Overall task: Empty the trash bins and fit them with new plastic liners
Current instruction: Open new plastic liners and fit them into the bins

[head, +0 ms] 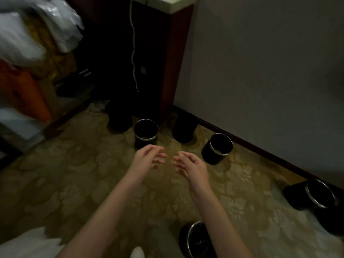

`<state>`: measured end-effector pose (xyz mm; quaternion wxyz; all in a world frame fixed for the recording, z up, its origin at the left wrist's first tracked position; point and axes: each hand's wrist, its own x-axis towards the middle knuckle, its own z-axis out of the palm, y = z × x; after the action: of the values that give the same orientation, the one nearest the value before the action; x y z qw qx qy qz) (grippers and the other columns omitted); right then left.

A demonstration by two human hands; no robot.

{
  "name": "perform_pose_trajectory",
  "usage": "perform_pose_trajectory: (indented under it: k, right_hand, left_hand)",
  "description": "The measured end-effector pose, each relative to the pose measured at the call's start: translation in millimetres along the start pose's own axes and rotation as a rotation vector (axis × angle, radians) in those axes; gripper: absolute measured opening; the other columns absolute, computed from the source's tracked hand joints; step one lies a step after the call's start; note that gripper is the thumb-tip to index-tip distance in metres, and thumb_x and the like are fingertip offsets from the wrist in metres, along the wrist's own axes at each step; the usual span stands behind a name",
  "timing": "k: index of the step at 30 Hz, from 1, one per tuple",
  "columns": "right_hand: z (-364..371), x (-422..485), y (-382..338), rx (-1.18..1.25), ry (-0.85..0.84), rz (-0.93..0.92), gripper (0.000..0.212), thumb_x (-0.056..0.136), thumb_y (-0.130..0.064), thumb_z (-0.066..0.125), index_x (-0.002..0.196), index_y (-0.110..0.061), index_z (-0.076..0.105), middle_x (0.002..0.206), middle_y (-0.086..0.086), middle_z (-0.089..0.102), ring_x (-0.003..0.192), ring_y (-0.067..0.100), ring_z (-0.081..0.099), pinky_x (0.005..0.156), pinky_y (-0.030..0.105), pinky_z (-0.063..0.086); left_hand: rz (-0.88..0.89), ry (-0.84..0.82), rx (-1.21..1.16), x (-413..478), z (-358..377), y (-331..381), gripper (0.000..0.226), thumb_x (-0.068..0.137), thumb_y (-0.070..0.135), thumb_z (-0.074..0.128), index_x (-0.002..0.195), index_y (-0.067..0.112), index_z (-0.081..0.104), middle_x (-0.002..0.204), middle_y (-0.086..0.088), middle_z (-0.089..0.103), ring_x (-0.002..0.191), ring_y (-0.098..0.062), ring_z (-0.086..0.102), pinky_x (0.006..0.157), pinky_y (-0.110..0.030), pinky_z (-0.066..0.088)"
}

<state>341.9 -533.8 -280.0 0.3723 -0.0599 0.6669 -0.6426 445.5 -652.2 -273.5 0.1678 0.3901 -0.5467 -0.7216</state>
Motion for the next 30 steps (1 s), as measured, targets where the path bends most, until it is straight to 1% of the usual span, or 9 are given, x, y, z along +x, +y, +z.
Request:
perform_pose_trajectory:
  k: [2,5,8,11,17,19,23,27,30]
  right_hand:
    - [32,-4,-32,-0.025,-0.058,-0.016,0.018,0.094,-0.020,0.065,0.107,-0.009,0.068,0.087,0.002,0.077,0.076,0.012,0.072,0.065,0.022,0.056]
    - [80,-12,-65,-0.035,-0.118,-0.047,0.017,0.094,-0.022,0.064,0.107,-0.011,0.069,0.090,0.002,0.077,0.080,0.012,0.073,0.065,0.021,0.056]
    - [121,-23,-85,0.007,-0.148,-0.057,0.017,0.095,-0.023,0.064,0.107,-0.012,0.070,0.094,0.004,0.077,0.086,0.017,0.074,0.066,0.022,0.056]
    - [161,-33,-102,0.037,-0.205,-0.059,0.017,0.094,-0.023,0.064,0.106,-0.012,0.070,0.094,0.005,0.077,0.087,0.017,0.074,0.065,0.022,0.056]
    - [223,-35,-130,0.050,-0.314,-0.095,0.017,0.096,-0.021,0.062,0.107,-0.012,0.069,0.096,0.007,0.076,0.090,0.020,0.073,0.075,0.027,0.058]
    - [245,-30,-137,0.059,-0.348,-0.092,0.016,0.096,-0.020,0.061,0.107,-0.011,0.069,0.097,0.008,0.076,0.089,0.020,0.073,0.075,0.027,0.059]
    - [290,-10,-145,0.057,-0.437,-0.103,0.016,0.097,-0.018,0.060,0.108,-0.010,0.068,0.096,0.008,0.076,0.089,0.020,0.073,0.078,0.028,0.058]
    - [337,30,-148,0.007,-0.489,-0.132,0.015,0.097,-0.021,0.059,0.106,-0.014,0.068,0.096,0.006,0.076,0.092,0.021,0.073,0.084,0.033,0.057]
    - [371,70,-155,-0.016,-0.520,-0.141,0.013,0.097,-0.023,0.059,0.104,-0.018,0.068,0.099,0.006,0.076,0.094,0.020,0.072,0.086,0.033,0.058]
  left_hand:
    - [0.008,0.050,-0.041,-8,-25,34,0.022,0.102,0.018,0.046,0.102,0.007,0.065,0.084,-0.006,0.071,0.061,-0.009,0.066,0.055,-0.021,0.047]
    - [0.014,0.148,-0.125,-22,-67,69,0.024,0.103,0.017,0.044,0.096,0.009,0.065,0.083,-0.007,0.071,0.059,-0.009,0.067,0.052,-0.021,0.049]
    - [0.055,0.213,-0.180,-37,-104,95,0.025,0.103,0.019,0.043,0.098,0.010,0.066,0.084,-0.006,0.073,0.065,-0.012,0.069,0.053,-0.021,0.051]
    - [0.102,0.283,-0.260,-46,-138,118,0.026,0.102,0.021,0.045,0.096,0.010,0.068,0.081,-0.005,0.074,0.064,-0.011,0.069,0.052,-0.020,0.052]
    - [0.154,0.355,-0.376,-53,-189,148,0.026,0.101,0.026,0.047,0.102,0.011,0.068,0.089,-0.005,0.076,0.073,-0.015,0.071,0.058,-0.025,0.054]
    - [0.173,0.388,-0.412,-52,-204,155,0.026,0.101,0.027,0.047,0.104,0.011,0.068,0.091,-0.006,0.076,0.075,-0.015,0.072,0.059,-0.025,0.055]
    - [0.187,0.458,-0.436,-34,-233,169,0.027,0.102,0.029,0.047,0.107,0.011,0.067,0.094,-0.006,0.076,0.079,-0.016,0.073,0.066,-0.028,0.056]
    - [0.193,0.527,-0.477,7,-260,186,0.028,0.101,0.030,0.049,0.107,0.012,0.068,0.095,-0.006,0.076,0.079,-0.015,0.073,0.062,-0.026,0.054]
    - [0.178,0.567,-0.508,45,-280,201,0.028,0.100,0.030,0.049,0.108,0.011,0.067,0.093,-0.006,0.076,0.077,-0.014,0.073,0.062,-0.026,0.053]
